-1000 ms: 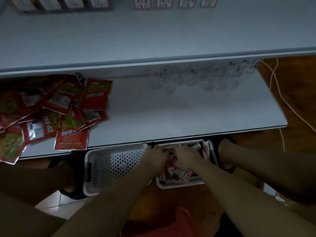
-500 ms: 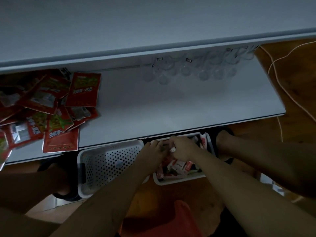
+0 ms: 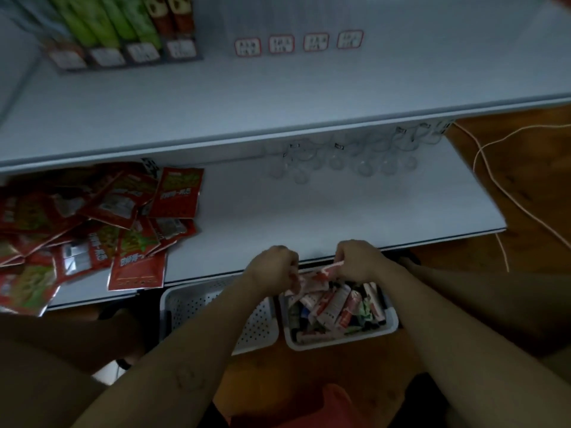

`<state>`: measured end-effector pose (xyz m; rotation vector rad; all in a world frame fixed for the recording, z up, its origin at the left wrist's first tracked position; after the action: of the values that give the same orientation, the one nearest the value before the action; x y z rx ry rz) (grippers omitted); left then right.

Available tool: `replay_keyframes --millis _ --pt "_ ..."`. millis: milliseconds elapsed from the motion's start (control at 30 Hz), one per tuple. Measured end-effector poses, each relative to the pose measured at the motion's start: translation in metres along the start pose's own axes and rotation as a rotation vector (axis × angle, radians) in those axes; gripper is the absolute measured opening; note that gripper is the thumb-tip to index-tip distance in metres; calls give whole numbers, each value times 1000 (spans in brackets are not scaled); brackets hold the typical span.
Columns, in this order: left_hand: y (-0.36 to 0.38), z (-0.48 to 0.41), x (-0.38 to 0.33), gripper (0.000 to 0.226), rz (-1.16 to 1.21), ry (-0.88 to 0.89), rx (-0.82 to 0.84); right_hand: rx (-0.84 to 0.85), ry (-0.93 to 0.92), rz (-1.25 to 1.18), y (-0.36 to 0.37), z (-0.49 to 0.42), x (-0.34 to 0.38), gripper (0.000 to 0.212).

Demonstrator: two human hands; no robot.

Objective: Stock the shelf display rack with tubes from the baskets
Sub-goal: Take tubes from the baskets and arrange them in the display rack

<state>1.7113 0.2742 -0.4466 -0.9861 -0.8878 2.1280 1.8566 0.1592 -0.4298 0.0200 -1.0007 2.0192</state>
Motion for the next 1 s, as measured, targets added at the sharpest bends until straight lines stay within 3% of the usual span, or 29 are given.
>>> replay_keyframes --millis 267,367,533,633,733,900,1000 --pt "-124 51 -33 33 114 -11 -145 -116 -244 -472 -72 58 33 21" --pt "-172 76 -52 24 82 33 -241 -113 -400 -393 -89 81 60 20" --pt "-227 119 -70 24 69 66 -372 -255 -518 -268 -115 110 93 18" --pt "-256 136 -73 26 47 98 -470 -434 -618 -362 -137 127 113 26" --pt "-284 141 -79 29 91 110 -557 -604 -659 -449 -158 132 128 18" --pt "-324 137 -86 26 214 163 -672 -655 -650 -588 -198 131 139 6" --pt "-347 129 -88 22 221 152 -722 -661 -644 -635 -227 129 145 18"
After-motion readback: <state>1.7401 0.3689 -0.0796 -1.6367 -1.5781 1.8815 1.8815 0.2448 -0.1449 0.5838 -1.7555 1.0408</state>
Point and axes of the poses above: each hand's wrist, its own z-axis away from the middle knuckle, its own y-axis out of the palm, x = y × z, the point moved 3 cm from there along -z, towards the middle knuckle, and after that the axes turned 5 degrees about x, right-handed, at the moved point
